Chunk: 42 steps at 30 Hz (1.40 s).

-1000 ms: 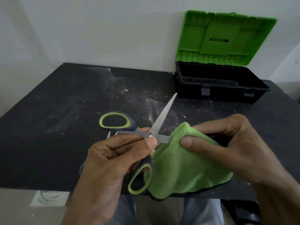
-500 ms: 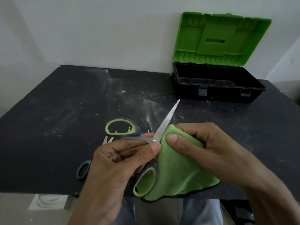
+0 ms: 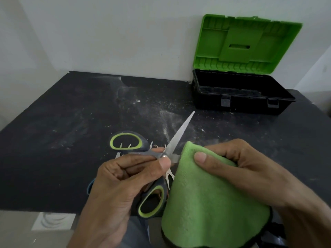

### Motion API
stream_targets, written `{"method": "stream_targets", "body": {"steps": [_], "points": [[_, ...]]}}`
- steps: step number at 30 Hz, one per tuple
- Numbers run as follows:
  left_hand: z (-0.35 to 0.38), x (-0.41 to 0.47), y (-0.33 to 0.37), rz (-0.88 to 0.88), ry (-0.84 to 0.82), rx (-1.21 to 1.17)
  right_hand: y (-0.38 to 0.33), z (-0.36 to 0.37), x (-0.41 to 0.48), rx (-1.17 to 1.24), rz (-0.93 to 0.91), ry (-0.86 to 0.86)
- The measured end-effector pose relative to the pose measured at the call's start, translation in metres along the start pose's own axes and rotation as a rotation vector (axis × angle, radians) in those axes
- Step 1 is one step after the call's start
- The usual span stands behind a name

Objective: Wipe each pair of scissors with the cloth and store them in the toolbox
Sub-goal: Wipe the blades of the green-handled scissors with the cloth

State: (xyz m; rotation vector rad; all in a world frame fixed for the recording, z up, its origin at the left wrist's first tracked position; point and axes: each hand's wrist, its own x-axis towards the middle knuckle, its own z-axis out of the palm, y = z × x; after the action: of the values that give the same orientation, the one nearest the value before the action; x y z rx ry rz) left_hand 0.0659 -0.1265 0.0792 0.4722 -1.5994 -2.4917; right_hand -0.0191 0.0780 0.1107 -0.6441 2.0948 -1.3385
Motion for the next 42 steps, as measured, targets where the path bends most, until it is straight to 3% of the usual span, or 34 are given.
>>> {"method": "stream_targets", "body": {"steps": [4, 9, 21, 26, 34, 42], "points": [[-0.009, -0.001, 0.007, 0.026, 0.032, 0.023, -0.004, -0.010, -0.006, -0.017, 0.017, 0.073], [0.008, -0.002, 0.001, -0.033, -0.044, 0.059, -0.008, 0.007, 0.002, -0.051, -0.070, 0.056], [0.012, -0.003, 0.002, 0.020, 0.043, 0.028, -0.005, 0.010, -0.003, -0.069, -0.081, 0.174], [0.012, -0.003, 0.006, 0.066, 0.168, 0.025, -0.007, 0.010, -0.006, -0.033, -0.076, 0.106], [0.019, -0.006, 0.005, 0.065, 0.123, 0.047, -0.009, 0.013, -0.001, -0.017, -0.139, 0.166], [0.009, -0.006, 0.012, 0.051, 0.214, -0.031, 0.001, -0.003, -0.009, 0.003, -0.101, 0.171]]}}
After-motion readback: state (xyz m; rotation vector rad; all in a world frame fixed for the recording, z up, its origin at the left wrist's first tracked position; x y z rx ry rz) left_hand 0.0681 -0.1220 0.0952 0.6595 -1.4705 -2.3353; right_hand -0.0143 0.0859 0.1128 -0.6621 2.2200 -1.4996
